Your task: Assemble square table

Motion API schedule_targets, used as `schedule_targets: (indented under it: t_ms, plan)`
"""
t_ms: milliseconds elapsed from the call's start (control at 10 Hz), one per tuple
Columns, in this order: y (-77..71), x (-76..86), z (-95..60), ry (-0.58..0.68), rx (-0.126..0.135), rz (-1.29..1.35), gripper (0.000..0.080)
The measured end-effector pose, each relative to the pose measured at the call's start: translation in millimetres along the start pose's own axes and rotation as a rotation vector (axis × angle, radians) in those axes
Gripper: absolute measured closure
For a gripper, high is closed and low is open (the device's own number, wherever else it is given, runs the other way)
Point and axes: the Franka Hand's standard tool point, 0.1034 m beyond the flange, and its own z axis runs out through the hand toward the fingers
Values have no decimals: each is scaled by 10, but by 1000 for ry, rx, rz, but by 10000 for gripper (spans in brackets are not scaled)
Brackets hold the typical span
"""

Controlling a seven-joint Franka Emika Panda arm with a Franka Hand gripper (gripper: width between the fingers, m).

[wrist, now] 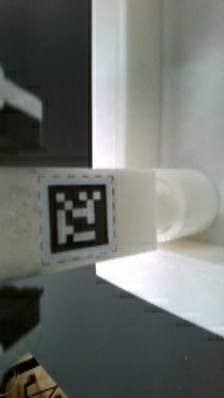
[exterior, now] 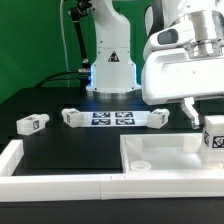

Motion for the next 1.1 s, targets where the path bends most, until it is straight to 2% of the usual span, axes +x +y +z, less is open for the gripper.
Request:
schedule_targets:
  t_ms: [200, 300, 800, 900, 1000, 1100]
  plan:
    - [1, 0, 0, 0, 0, -1, 182]
    - [2, 0, 0, 0, 0, -2, 160]
    - [8, -6, 5, -9, -1, -1, 150]
    - [22, 26, -2, -77, -4, 4, 150]
    - [46, 141, -32, -120, -7, 9, 150]
    - [74, 188, -32, -123, -10, 12, 150]
